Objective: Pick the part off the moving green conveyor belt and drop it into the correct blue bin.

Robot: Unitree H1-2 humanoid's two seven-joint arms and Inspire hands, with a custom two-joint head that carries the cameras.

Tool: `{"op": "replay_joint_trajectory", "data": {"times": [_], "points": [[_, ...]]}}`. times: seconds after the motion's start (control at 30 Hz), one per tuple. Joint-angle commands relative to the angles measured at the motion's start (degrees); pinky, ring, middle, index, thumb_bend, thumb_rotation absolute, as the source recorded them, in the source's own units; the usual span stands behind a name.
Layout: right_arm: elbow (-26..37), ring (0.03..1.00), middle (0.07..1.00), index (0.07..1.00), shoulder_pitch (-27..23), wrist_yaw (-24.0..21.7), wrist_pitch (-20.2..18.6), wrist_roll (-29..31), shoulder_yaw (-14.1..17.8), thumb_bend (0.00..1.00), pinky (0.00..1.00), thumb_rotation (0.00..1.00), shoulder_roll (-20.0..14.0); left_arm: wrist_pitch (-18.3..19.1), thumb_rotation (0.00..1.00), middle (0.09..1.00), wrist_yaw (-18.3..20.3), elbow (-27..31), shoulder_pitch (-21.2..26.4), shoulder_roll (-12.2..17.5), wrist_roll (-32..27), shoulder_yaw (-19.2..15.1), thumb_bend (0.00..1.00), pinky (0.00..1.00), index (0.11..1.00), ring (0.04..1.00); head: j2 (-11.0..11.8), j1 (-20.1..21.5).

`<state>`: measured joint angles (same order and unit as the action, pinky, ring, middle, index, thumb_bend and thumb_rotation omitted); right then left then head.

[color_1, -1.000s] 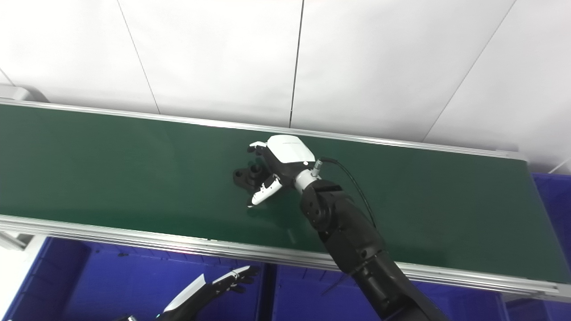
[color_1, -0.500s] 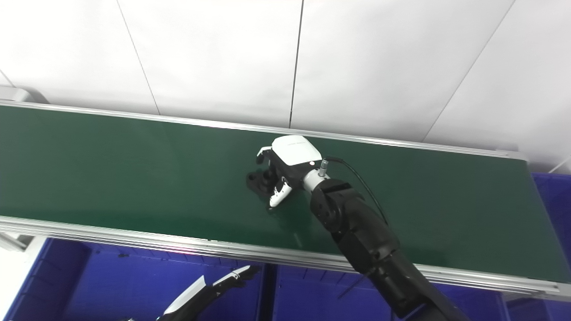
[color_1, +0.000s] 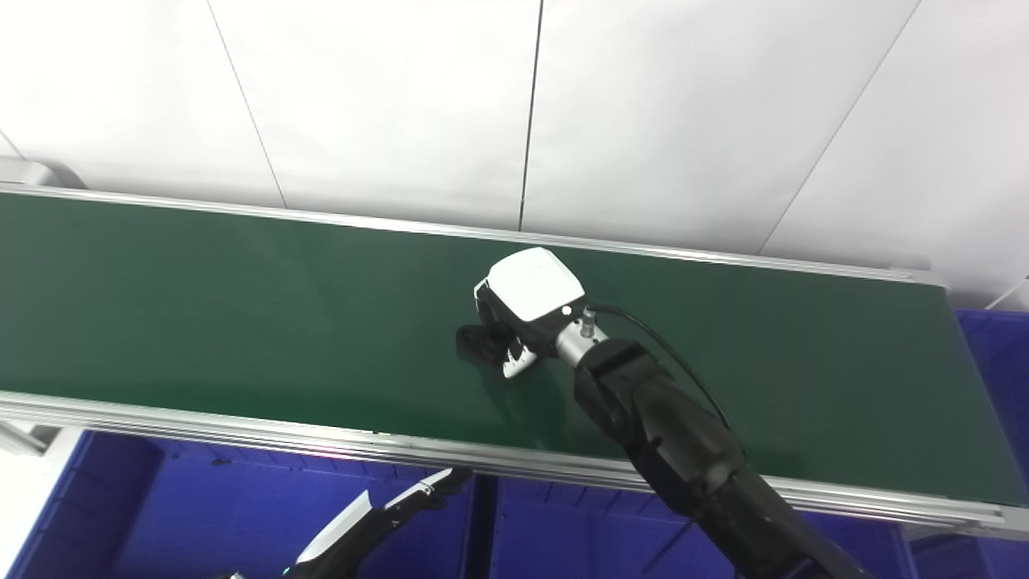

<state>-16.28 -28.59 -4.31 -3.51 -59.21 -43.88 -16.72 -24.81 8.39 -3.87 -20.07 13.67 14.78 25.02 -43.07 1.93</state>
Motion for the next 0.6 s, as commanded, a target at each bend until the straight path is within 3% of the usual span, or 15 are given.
{"op": "replay_joint_trajectory", "data": {"times": [0.0,0.03,0.17,0.3,0.57], "points": [[-3.40,0.127,0.325,0.477,3.31,0.65,1.03,-2.52,-2.00,0.53,0.07,0.05,0.47,-1.29,0.28,0.951,0.39,1.87,-0.51,-0.14,-0.77,-0.39,0.92,0.87,0.952,0.922,-0.09,0.14],[-3.46,0.112,0.236,0.477,3.62,1.49,0.95,-2.59,-1.79,0.52,0.06,0.09,0.65,-1.20,0.28,0.951,0.49,1.99,-0.56,-0.18,-0.73,-0.49,0.91,0.87,0.953,0.921,-0.17,0.21],[-3.48,0.090,0.164,0.476,5.30,6.09,0.25,-3.51,-0.75,0.52,0.04,0.11,1.28,-1.43,0.28,0.950,0.93,2.03,-0.56,-0.36,-1.00,-0.93,0.91,0.87,0.955,0.920,-0.59,0.58],[-3.36,0.082,0.149,0.477,7.26,11.36,0.66,-3.01,1.25,0.52,0.03,0.12,1.93,-0.29,0.29,0.950,1.60,2.73,-0.81,-0.43,-1.10,-1.37,0.91,0.85,0.957,0.915,-0.93,1.22],[4.76,0.105,0.181,0.483,12.70,13.79,0.27,0.20,7.38,0.52,0.05,0.13,1.76,-1.43,0.30,0.951,2.41,1.56,-0.43,-0.51,-1.81,-1.76,0.91,0.84,0.956,0.916,-0.99,1.74]]}}
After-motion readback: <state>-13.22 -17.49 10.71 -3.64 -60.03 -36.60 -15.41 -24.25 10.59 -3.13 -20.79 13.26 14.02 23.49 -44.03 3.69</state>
